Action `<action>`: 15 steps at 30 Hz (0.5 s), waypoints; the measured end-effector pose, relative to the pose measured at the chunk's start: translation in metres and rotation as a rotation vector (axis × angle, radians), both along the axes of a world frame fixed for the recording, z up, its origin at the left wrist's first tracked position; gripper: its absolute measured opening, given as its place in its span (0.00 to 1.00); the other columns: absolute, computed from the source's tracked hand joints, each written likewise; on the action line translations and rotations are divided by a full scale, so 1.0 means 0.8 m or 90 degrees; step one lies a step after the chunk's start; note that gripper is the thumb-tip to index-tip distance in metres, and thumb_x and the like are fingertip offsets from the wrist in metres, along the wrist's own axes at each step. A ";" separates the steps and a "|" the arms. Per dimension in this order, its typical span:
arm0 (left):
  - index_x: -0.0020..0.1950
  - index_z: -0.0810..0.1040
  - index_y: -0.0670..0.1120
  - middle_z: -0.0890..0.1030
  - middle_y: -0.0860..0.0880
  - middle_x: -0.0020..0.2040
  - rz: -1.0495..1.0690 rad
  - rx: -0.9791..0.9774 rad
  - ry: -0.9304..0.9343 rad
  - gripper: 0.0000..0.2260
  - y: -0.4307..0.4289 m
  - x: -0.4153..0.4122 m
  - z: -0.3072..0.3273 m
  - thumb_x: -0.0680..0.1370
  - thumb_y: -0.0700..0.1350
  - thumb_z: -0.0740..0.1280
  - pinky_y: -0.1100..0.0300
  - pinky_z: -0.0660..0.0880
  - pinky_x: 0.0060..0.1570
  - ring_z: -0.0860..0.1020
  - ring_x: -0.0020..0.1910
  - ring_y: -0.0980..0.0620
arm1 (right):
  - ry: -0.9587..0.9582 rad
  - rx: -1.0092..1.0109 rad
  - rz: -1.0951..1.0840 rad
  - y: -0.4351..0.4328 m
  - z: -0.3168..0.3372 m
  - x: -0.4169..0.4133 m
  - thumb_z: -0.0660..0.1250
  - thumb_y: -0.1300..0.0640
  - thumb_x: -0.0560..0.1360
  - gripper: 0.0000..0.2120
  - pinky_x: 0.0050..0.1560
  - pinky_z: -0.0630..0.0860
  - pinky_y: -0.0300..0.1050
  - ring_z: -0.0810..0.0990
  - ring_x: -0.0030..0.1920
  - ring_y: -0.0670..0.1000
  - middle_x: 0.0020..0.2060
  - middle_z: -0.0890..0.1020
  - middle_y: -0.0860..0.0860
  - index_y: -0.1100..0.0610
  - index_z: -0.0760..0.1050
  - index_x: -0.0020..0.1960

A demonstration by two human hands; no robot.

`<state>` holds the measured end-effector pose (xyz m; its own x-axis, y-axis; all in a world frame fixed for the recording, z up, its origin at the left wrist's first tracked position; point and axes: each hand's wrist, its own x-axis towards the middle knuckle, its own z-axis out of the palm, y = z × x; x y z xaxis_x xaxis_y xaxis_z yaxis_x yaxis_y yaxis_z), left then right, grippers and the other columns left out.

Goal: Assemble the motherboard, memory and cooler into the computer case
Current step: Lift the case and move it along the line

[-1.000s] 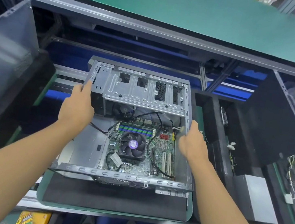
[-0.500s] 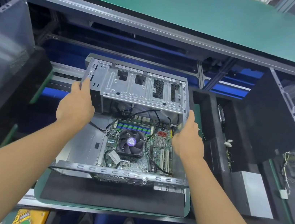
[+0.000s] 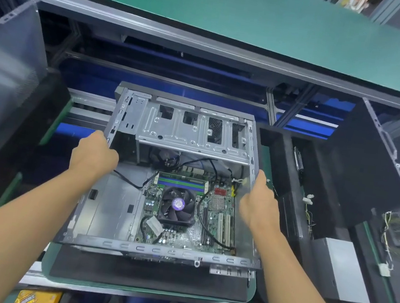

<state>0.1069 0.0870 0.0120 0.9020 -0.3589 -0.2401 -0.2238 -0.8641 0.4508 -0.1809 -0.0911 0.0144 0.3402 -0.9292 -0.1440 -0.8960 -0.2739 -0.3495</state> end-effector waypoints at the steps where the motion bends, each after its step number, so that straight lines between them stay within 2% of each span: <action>1: 0.48 0.69 0.42 0.71 0.44 0.40 -0.002 -0.002 0.004 0.05 0.002 -0.003 -0.001 0.74 0.37 0.61 0.53 0.66 0.35 0.73 0.43 0.38 | -0.003 -0.001 0.000 0.002 0.001 -0.004 0.58 0.68 0.78 0.35 0.42 0.69 0.49 0.73 0.42 0.57 0.50 0.79 0.58 0.57 0.50 0.82; 6: 0.49 0.69 0.42 0.74 0.43 0.42 -0.032 -0.011 -0.005 0.06 0.004 -0.021 0.007 0.73 0.36 0.61 0.53 0.65 0.34 0.73 0.42 0.39 | -0.035 0.015 -0.024 0.012 0.011 -0.027 0.58 0.67 0.78 0.34 0.44 0.69 0.49 0.76 0.46 0.58 0.58 0.80 0.59 0.56 0.51 0.81; 10: 0.49 0.70 0.41 0.76 0.42 0.44 -0.045 -0.024 -0.012 0.06 -0.008 -0.031 0.016 0.73 0.35 0.61 0.52 0.67 0.36 0.74 0.42 0.39 | -0.056 0.024 -0.046 0.014 0.019 -0.043 0.58 0.66 0.78 0.33 0.42 0.68 0.48 0.74 0.43 0.58 0.54 0.80 0.58 0.54 0.53 0.81; 15: 0.49 0.69 0.41 0.76 0.40 0.47 -0.046 0.005 0.024 0.05 -0.019 -0.037 0.011 0.74 0.36 0.61 0.52 0.70 0.40 0.75 0.45 0.37 | -0.027 0.046 -0.050 0.014 0.022 -0.051 0.59 0.66 0.77 0.35 0.43 0.67 0.48 0.71 0.44 0.57 0.55 0.78 0.59 0.54 0.51 0.81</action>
<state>0.0773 0.0718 0.0205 0.8638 -0.4208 -0.2771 -0.2686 -0.8500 0.4532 -0.2215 -0.0799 0.0322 0.2744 -0.9408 -0.1991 -0.8975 -0.1762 -0.4043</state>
